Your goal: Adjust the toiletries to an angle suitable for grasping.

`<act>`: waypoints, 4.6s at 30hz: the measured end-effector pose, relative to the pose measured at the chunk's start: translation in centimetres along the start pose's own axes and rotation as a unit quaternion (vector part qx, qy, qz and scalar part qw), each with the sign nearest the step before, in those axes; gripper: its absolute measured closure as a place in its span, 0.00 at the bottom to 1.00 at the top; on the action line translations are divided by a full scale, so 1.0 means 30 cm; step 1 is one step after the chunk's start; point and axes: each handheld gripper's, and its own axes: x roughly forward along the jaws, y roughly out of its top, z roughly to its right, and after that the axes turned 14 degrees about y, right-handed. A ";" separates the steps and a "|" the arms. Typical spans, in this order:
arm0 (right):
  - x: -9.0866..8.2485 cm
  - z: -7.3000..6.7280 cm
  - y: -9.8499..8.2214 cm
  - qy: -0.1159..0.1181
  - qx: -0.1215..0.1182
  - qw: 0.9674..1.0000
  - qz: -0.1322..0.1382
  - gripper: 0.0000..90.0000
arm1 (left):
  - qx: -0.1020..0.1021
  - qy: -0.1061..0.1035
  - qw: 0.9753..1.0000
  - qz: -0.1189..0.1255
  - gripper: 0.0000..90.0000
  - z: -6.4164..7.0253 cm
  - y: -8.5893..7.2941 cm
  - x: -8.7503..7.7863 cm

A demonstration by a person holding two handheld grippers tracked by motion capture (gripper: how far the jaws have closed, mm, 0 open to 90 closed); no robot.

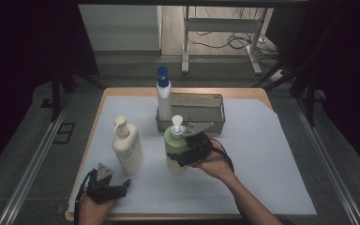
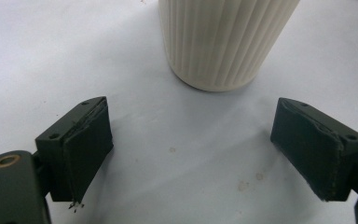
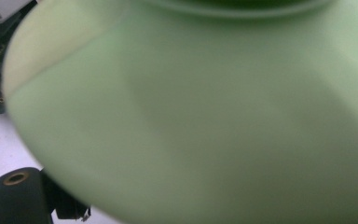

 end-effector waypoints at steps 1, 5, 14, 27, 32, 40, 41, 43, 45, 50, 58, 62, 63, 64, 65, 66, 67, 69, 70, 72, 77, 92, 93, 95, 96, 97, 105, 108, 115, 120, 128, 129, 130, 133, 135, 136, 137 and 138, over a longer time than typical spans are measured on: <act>-0.002 -0.002 0.000 -0.003 -0.001 1.000 -0.001 0.14 | 0.000 0.000 1.000 0.000 0.14 0.000 0.000 0.000; -0.004 -0.010 -0.002 -0.012 0.004 1.000 0.001 0.14 | 0.000 0.000 1.000 0.000 0.14 0.000 0.000 0.000; -0.033 -0.001 0.010 -0.019 0.022 1.000 0.000 0.14 | 0.000 0.000 1.000 0.000 0.14 0.000 0.000 0.000; -0.118 0.033 0.060 -0.048 0.029 0.998 0.000 0.14 | 0.000 0.000 1.000 0.000 0.14 0.000 0.000 0.000; -0.155 0.055 0.080 -0.056 0.032 0.998 0.007 0.14 | -0.002 0.000 1.000 -0.001 0.14 0.001 0.000 0.000; -0.192 0.084 0.111 -0.066 0.041 0.997 0.021 0.14 | 0.000 -0.001 1.000 0.000 0.14 0.000 0.000 0.001; -0.193 0.086 0.117 -0.067 0.042 0.997 0.021 0.14 | -0.001 -0.001 1.000 0.000 0.14 0.000 0.000 0.001; -0.199 0.089 0.128 -0.071 0.041 0.996 0.020 0.14 | -0.001 0.000 1.000 0.000 0.14 0.000 0.000 0.001; -0.204 0.095 0.138 -0.075 0.038 0.996 0.022 0.14 | 0.000 0.000 1.000 0.000 0.14 -0.001 0.000 0.001; -0.214 0.109 0.167 -0.083 0.040 0.995 0.025 0.14 | -0.002 0.000 1.000 0.001 0.14 0.000 0.000 0.001; -0.218 0.133 0.209 -0.096 0.040 0.994 0.027 0.14 | -0.002 0.000 1.000 0.001 0.14 0.000 0.000 0.001; -0.221 0.147 0.228 -0.104 0.042 0.993 0.029 0.14 | -0.002 0.000 1.000 0.001 0.14 0.000 0.000 0.001; -0.220 0.149 0.232 -0.108 0.043 0.993 0.031 0.14 | -0.002 0.000 1.000 0.001 0.14 0.000 0.000 0.001; -0.221 0.153 0.236 -0.110 0.043 0.993 0.031 0.14 | -0.002 -0.001 1.000 0.001 0.14 0.000 0.000 0.001; -0.221 0.156 0.241 -0.112 0.044 0.992 0.031 0.14 | -0.002 -0.001 1.000 0.001 0.13 0.000 0.000 0.001; -0.221 0.158 0.245 -0.116 0.046 0.992 0.032 0.14 | -0.002 -0.001 1.000 0.001 0.14 0.000 0.000 0.001; -0.220 0.162 0.248 -0.120 0.045 0.991 0.032 0.14 | -0.002 0.000 1.000 0.001 0.14 0.000 0.000 0.001; -0.218 0.169 0.254 -0.125 0.048 0.990 0.034 0.14 | -0.002 0.000 1.000 0.001 0.14 0.000 0.000 0.001; -0.217 0.174 0.257 -0.127 0.049 0.990 0.035 0.14 | -0.002 0.000 1.000 0.001 0.14 0.000 0.000 0.001; -0.214 0.185 0.263 -0.132 0.054 0.989 0.037 0.14 | -0.002 0.000 1.000 0.001 0.14 0.000 0.000 0.001; -0.204 0.215 0.273 -0.145 0.063 0.987 0.038 0.14 | -0.002 -0.001 1.000 0.000 0.14 0.000 0.001 0.001; -0.171 0.286 0.289 -0.178 0.083 0.979 0.049 0.15 | -0.002 -0.001 1.000 -0.001 0.14 0.000 0.001 0.000; -0.170 0.292 0.288 -0.179 0.084 0.979 0.050 0.15 | -0.002 -0.001 1.000 -0.001 0.14 0.000 0.001 0.000; -0.168 0.298 0.287 -0.181 0.088 0.978 0.052 0.15 | -0.002 -0.001 1.000 -0.001 0.14 0.000 0.001 0.000; -0.168 0.303 0.287 -0.183 0.088 0.978 0.052 0.15 | -0.002 -0.001 1.000 -0.001 0.14 0.000 0.001 0.000; -0.166 0.307 0.287 -0.184 0.089 0.977 0.053 0.15 | -0.002 -0.001 1.000 -0.001 0.14 0.000 0.001 0.000; -0.150 0.336 0.299 -0.195 0.094 0.975 0.050 0.15 | -0.002 -0.002 1.000 -0.001 0.14 0.000 0.001 0.000; -0.140 0.346 0.301 -0.199 0.095 0.974 0.051 0.15 | -0.003 -0.001 1.000 -0.001 0.14 0.000 0.000 0.000; -0.114 0.371 0.299 -0.202 0.097 0.973 0.049 0.15 | -0.002 -0.001 1.000 -0.001 0.14 0.000 0.001 0.000; -0.094 0.377 0.294 -0.202 0.098 0.974 0.044 0.15 | -0.002 -0.001 1.000 -0.001 0.14 0.000 0.001 0.000; -0.071 0.388 0.274 -0.198 0.102 0.974 0.031 0.15 | -0.002 -0.001 1.000 -0.001 0.14 0.000 0.001 0.000; -0.067 0.390 0.271 -0.198 0.102 0.974 0.030 0.15 | -0.002 -0.001 1.000 -0.001 0.14 0.000 0.001 0.000; -0.063 0.392 0.268 -0.197 0.103 0.974 0.029 0.15 | -0.003 -0.001 1.000 -0.001 0.14 0.000 0.001 0.000; -0.052 0.397 0.258 -0.195 0.106 0.975 0.025 0.15 | -0.002 -0.001 1.000 -0.001 0.14 0.000 0.001 0.000; -0.044 0.401 0.251 -0.194 0.107 0.975 0.021 0.15 | -0.003 -0.001 1.000 -0.001 0.13 0.000 0.000 0.000; -0.040 0.403 0.247 -0.194 0.107 0.975 0.020 0.15 | -0.002 -0.001 1.000 -0.001 0.14 0.000 0.000 0.000; -0.036 0.404 0.243 -0.193 0.109 0.975 0.019 0.15 | -0.003 -0.001 1.000 -0.001 0.14 0.000 0.000 0.000; -0.032 0.407 0.239 -0.193 0.109 0.975 0.017 0.15 | -0.003 -0.001 1.000 -0.001 0.14 0.000 0.000 0.000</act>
